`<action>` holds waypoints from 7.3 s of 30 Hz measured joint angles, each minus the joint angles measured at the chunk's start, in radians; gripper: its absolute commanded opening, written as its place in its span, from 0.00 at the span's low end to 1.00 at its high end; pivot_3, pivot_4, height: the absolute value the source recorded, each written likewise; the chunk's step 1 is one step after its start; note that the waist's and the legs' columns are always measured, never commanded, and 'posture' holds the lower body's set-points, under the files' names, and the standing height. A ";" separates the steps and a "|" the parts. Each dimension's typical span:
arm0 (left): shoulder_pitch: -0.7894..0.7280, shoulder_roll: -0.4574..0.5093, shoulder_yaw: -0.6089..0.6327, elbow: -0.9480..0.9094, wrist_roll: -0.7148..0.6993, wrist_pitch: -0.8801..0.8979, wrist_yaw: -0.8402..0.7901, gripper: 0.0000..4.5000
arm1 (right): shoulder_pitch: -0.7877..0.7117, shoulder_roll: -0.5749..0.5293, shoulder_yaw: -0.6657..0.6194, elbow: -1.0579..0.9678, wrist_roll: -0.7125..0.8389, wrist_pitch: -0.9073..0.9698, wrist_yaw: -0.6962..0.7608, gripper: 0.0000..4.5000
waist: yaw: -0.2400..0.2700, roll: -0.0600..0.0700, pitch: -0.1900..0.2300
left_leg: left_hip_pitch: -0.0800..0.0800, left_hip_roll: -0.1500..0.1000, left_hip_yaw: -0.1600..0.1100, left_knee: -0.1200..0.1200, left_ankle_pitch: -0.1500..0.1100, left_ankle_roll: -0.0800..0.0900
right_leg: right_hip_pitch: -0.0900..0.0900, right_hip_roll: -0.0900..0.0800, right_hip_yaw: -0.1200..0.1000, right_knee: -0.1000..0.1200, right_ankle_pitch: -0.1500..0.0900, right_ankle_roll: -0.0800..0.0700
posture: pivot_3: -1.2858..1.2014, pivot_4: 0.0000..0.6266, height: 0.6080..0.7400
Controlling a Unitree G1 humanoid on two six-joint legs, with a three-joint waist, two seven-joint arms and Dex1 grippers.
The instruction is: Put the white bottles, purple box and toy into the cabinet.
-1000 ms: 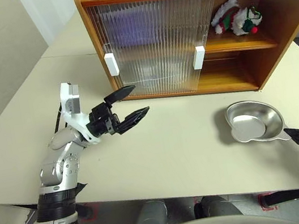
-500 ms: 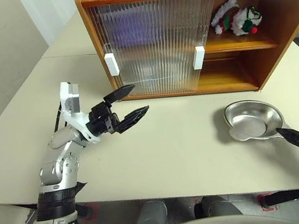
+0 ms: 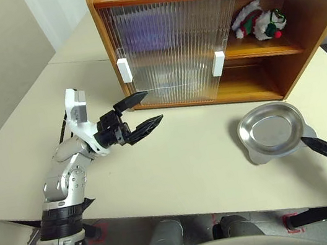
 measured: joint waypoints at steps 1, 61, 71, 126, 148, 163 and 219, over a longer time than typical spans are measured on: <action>0.000 0.000 0.000 0.000 0.000 0.000 -0.001 1.00 | -0.005 0.001 -0.003 0.004 0.011 0.008 -0.005 0.00 | 0.000 0.000 0.000 | 0.000 0.000 0.000 0.000 0.000 0.000 | 0.000 0.000 0.000 0.000 0.000 0.000 | 0.59 0.05 1.00; -0.012 0.014 -0.027 -0.002 0.005 0.004 0.008 1.00 | -0.571 0.349 0.028 0.305 0.146 -0.261 -0.583 0.00 | 0.003 0.012 -0.007 | -0.004 0.004 -0.014 -0.002 -0.004 0.002 | -0.008 0.004 0.000 0.000 0.012 -0.003 | 0.60 0.06 1.00; -0.012 0.016 -0.027 -0.008 0.004 0.007 0.019 1.00 | -0.703 0.387 0.027 0.443 0.057 -0.366 -0.609 0.00 | 0.013 0.012 -0.007 | -0.005 0.005 -0.015 -0.003 -0.003 0.002 | -0.010 0.001 0.000 0.000 0.013 -0.004 | 0.61 0.06 1.00; 0.013 0.033 -0.029 0.000 0.003 0.002 -0.002 1.00 | -0.303 0.312 0.431 -0.276 -0.188 -0.399 -0.304 0.04 | -0.006 0.012 -0.006 | -0.007 0.005 -0.008 -0.003 -0.004 0.000 | -0.011 0.003 0.000 -0.001 0.003 0.002 | 0.59 0.09 1.00; 0.014 0.035 -0.021 -0.001 0.007 -0.007 0.008 1.00 | -0.667 0.681 0.519 -0.107 -0.242 -0.462 -0.612 0.01 | 0.014 0.012 -0.006 | -0.009 0.009 -0.017 -0.005 -0.004 -0.001 | -0.018 0.004 -0.001 -0.001 0.012 -0.014 | 0.61 0.06 1.00; 0.014 0.035 -0.021 -0.002 0.007 -0.007 0.016 1.00 | -0.694 0.705 0.455 -0.063 -0.278 -0.566 -0.718 0.01 | 0.026 0.012 -0.006 | -0.010 0.010 -0.016 -0.006 -0.005 -0.003 | -0.019 0.005 -0.002 -0.001 0.014 -0.013 | 0.61 0.06 1.00; -0.033 0.005 -0.029 0.037 0.041 -0.017 -0.003 1.00 | -0.663 0.442 0.192 0.062 -0.382 -0.840 -0.756 0.01 | 0.023 0.011 -0.007 | -0.010 0.018 -0.013 -0.002 -0.001 0.000 | -0.019 0.005 -0.001 -0.002 0.020 -0.005 | 0.60 0.03 1.00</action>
